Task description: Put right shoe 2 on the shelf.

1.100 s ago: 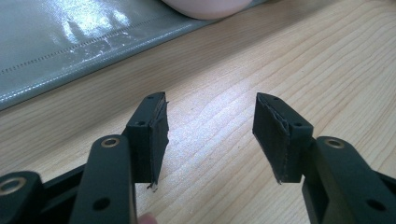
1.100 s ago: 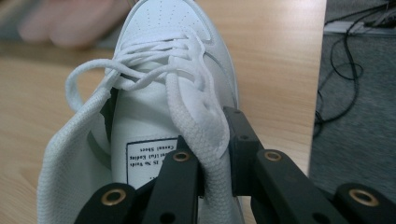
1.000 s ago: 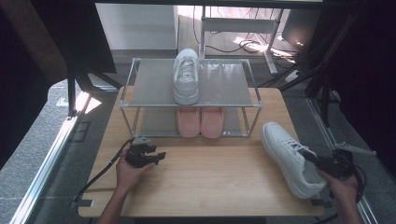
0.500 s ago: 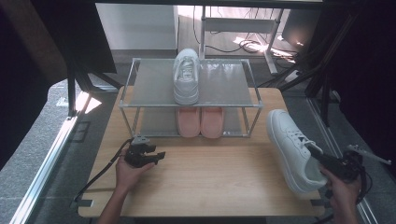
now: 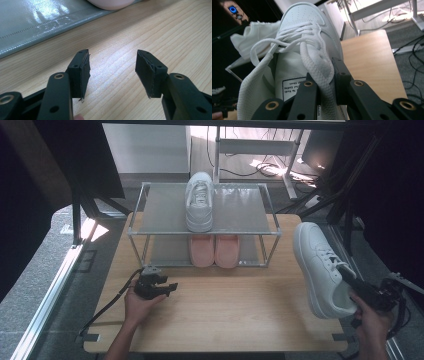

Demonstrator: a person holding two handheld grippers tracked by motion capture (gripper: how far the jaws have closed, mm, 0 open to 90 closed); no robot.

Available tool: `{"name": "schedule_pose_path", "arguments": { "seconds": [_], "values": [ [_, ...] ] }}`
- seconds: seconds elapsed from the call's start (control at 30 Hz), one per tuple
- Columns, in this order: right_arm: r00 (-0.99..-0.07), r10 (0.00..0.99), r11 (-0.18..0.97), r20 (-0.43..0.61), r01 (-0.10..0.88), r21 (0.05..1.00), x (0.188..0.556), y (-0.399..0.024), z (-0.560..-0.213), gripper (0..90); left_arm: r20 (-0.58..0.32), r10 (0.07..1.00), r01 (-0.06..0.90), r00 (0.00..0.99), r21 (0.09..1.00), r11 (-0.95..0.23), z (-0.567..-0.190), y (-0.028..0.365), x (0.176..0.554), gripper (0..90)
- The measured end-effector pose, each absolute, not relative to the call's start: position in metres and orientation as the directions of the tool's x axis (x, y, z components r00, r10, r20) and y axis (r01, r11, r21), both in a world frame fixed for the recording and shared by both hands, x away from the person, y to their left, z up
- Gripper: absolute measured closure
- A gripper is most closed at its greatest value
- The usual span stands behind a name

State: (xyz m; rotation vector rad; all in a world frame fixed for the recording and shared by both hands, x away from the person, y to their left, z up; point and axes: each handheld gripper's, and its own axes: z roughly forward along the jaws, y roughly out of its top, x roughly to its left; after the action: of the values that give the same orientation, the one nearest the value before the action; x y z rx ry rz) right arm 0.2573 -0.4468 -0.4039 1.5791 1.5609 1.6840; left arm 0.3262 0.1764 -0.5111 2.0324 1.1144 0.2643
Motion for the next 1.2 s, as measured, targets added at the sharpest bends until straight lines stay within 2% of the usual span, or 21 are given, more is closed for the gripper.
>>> {"name": "schedule_pose_path", "arguments": {
  "seconds": [0.23,0.73,1.2],
  "values": [
    [-0.349,0.804,-0.360,0.482,0.358,0.861,0.266,-0.433,-0.382,82.9,-0.183,0.787,0.626,0.590,0.719,-0.301,-0.511,0.175,0.326,46.2],
    [-0.400,0.764,-0.390,0.507,0.340,0.856,0.307,-0.391,-0.354,82.7,-0.187,0.782,0.621,0.595,0.725,-0.299,-0.510,0.175,0.325,46.2],
    [-0.391,0.775,-0.379,0.496,0.341,0.860,0.331,-0.373,-0.342,82.7,-0.191,0.780,0.622,0.596,0.724,-0.298,-0.510,0.175,0.326,46.2]
  ]
}}
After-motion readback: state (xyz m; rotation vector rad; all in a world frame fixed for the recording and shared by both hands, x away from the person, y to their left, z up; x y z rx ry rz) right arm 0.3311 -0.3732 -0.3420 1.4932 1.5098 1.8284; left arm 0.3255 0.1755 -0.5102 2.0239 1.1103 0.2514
